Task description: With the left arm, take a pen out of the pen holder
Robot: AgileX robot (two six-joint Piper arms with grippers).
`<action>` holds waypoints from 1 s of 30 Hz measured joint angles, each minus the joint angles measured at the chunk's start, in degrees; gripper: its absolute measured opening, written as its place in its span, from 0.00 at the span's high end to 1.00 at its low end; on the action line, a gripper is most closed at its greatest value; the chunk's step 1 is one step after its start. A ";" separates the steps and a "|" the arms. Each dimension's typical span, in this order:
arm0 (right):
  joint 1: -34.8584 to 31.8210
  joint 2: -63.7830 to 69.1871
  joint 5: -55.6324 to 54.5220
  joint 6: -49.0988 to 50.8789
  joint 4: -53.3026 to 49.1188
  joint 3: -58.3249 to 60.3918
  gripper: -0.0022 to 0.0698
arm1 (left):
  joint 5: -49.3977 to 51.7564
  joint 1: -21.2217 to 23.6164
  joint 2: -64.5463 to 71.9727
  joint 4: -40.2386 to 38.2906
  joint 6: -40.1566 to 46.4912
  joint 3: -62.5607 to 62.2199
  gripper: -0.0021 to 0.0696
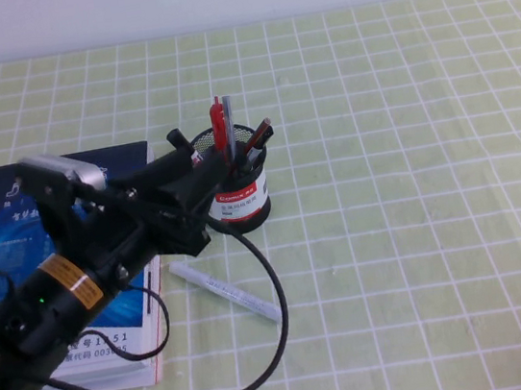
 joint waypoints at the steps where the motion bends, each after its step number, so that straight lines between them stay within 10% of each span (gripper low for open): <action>1: 0.00 0.00 0.00 0.00 0.00 0.00 0.99 | 0.39 0.00 -0.82 -0.28 0.39 0.13 0.47; 12: 0.00 0.00 0.00 0.00 0.00 0.00 0.99 | 11.63 0.00 -14.12 -13.66 19.17 7.41 0.93; 30: 0.00 0.00 0.00 0.00 0.00 0.00 0.99 | 22.94 0.00 -33.84 -17.66 18.08 15.85 0.97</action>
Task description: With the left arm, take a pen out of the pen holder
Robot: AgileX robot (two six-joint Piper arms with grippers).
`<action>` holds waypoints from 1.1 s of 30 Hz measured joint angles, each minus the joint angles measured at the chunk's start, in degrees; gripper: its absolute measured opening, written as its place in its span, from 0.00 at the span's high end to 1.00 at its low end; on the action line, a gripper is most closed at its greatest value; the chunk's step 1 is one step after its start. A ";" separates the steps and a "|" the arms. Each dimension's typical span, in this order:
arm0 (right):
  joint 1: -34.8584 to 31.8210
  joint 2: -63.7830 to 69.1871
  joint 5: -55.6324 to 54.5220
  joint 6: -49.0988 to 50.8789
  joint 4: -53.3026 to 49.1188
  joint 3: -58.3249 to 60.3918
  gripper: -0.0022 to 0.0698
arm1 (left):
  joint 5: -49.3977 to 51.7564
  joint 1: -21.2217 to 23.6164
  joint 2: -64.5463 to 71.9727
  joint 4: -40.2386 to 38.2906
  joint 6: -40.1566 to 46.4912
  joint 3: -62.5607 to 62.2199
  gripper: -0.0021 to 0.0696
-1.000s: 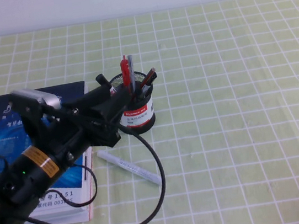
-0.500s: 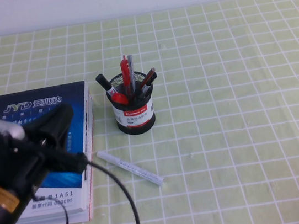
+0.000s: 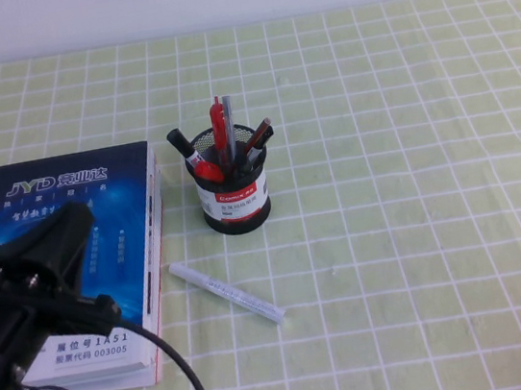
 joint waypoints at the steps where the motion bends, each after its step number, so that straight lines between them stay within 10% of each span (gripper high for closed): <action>1: 0.00 0.00 0.00 0.00 0.00 0.00 0.99 | 0.30 0.00 0.00 0.00 -1.62 0.00 0.97; 16: 0.00 0.00 0.00 0.00 0.00 0.00 0.99 | 19.99 0.00 1.21 -0.23 -0.49 0.04 0.97; 23: 0.00 0.00 0.00 0.00 0.00 0.00 0.99 | 42.80 5.73 -15.09 -0.51 0.94 0.13 0.97; 33: 0.00 0.00 0.00 0.00 0.00 0.00 0.99 | 46.66 12.14 -38.74 3.50 0.82 7.09 0.97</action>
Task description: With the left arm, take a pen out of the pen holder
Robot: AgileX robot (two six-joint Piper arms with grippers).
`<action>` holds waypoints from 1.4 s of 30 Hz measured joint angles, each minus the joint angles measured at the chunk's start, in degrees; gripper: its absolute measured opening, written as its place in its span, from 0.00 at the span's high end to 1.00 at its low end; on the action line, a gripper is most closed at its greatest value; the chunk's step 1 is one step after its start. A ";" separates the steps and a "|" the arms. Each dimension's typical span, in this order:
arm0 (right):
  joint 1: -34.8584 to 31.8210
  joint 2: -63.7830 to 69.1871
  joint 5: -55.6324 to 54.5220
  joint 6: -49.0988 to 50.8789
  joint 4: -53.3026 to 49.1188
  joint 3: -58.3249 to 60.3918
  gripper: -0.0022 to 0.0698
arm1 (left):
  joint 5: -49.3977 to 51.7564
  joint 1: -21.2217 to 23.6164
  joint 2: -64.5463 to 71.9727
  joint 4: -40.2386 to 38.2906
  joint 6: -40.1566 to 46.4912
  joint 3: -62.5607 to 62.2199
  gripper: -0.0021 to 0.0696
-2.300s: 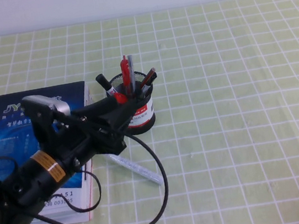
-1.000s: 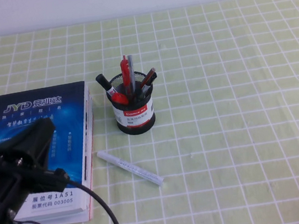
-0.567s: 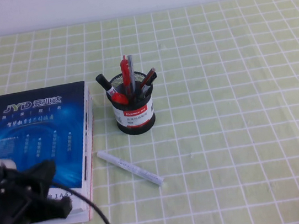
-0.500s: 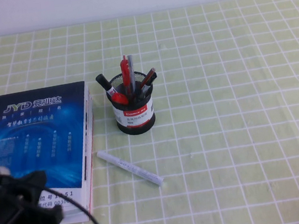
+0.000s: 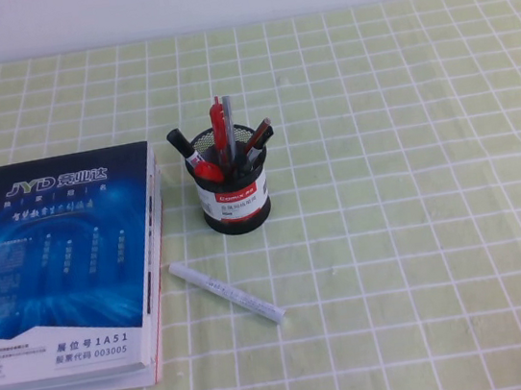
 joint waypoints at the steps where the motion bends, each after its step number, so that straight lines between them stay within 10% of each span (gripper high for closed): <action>1: 0.00 0.00 0.00 0.00 0.00 0.00 0.99 | 0.31 0.26 -1.93 0.14 -0.56 1.15 0.97; 25: 0.00 0.00 0.00 0.00 0.00 0.00 0.99 | 10.31 0.78 -13.71 -0.77 -5.71 4.47 0.97; 42: 0.00 0.00 0.00 0.00 0.00 0.00 0.99 | 11.63 4.37 -19.05 -18.61 12.32 9.70 0.97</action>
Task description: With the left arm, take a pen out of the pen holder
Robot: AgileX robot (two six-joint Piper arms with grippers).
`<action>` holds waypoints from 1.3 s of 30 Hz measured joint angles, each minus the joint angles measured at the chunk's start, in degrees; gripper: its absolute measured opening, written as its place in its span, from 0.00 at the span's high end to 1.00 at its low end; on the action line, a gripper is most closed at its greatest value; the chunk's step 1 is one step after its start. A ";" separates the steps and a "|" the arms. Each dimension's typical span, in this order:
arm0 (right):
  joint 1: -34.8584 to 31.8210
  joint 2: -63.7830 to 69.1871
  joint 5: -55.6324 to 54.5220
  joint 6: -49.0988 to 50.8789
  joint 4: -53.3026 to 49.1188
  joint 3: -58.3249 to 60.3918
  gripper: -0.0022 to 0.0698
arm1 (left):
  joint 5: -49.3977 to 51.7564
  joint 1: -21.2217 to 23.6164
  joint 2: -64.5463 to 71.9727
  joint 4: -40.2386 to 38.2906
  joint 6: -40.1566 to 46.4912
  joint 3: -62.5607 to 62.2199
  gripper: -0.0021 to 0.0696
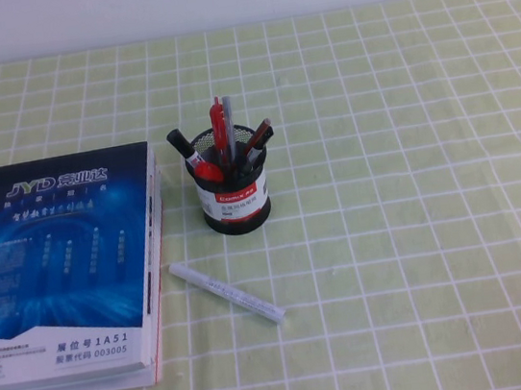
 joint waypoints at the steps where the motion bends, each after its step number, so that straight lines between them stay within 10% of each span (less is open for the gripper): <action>1: 0.00 0.00 0.00 0.00 0.00 0.00 0.99 | 0.60 0.32 0.00 -0.31 0.20 -0.02 0.97; 39: 0.00 0.00 0.00 0.00 0.00 0.00 0.99 | 1.14 1.26 0.00 -0.89 1.62 -0.02 0.97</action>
